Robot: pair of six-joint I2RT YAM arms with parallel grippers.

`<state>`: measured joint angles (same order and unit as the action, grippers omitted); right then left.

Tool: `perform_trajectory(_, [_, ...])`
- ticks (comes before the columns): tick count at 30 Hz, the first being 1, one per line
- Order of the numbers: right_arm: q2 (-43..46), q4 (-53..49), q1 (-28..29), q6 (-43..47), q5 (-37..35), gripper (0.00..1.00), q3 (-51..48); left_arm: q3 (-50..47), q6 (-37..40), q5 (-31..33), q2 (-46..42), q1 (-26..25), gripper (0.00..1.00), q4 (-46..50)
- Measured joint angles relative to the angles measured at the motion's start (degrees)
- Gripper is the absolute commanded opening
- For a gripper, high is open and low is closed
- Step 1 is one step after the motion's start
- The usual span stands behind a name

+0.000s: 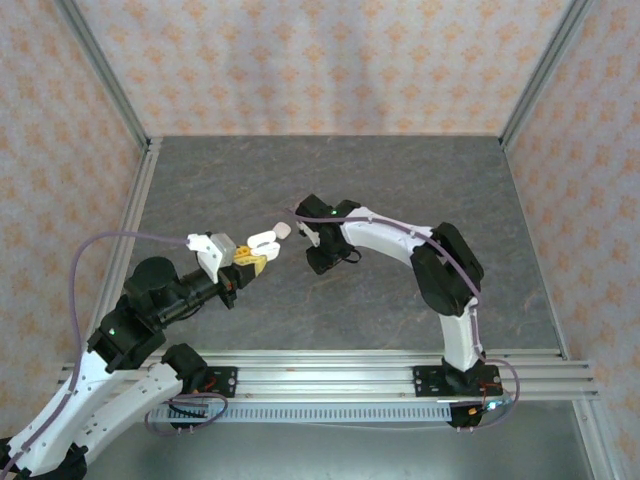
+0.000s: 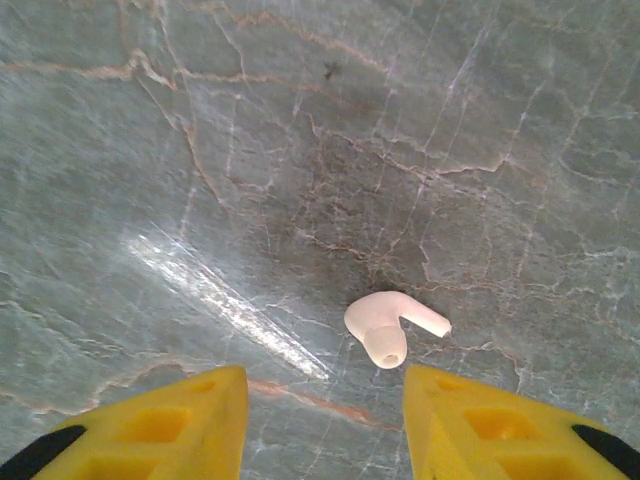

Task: Insert the wireless bluetooth earbuds into the charging case

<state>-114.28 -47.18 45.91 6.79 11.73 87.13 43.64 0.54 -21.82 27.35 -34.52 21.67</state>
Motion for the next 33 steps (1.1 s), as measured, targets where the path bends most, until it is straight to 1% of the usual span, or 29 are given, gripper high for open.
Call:
perform_trajectory(14, [-4.98,-3.67,0.0,8.13,-2.25,0.46,3.67,0.0,0.04,0.22,0.55,0.0,0.0,0.85])
perform_trajectory(17, [-5.86,-4.11,0.0,9.44,-2.49,0.45,4.79,0.02,0.04,0.22,0.92,0.0,0.0,0.98])
perform_trajectory(23, [-7.54,-4.7,0.02,11.32,-2.91,0.38,6.64,0.33,0.63,0.24,1.99,0.0,0.0,1.53])
perform_trajectory(30, [-8.15,-6.14,0.0,11.85,-2.84,0.42,7.39,0.33,0.57,0.26,1.92,0.0,0.0,1.51])
perform_trajectory(33, [-8.15,-6.64,0.0,12.26,-2.93,0.41,7.39,0.33,0.48,0.48,1.33,0.0,0.0,1.7])
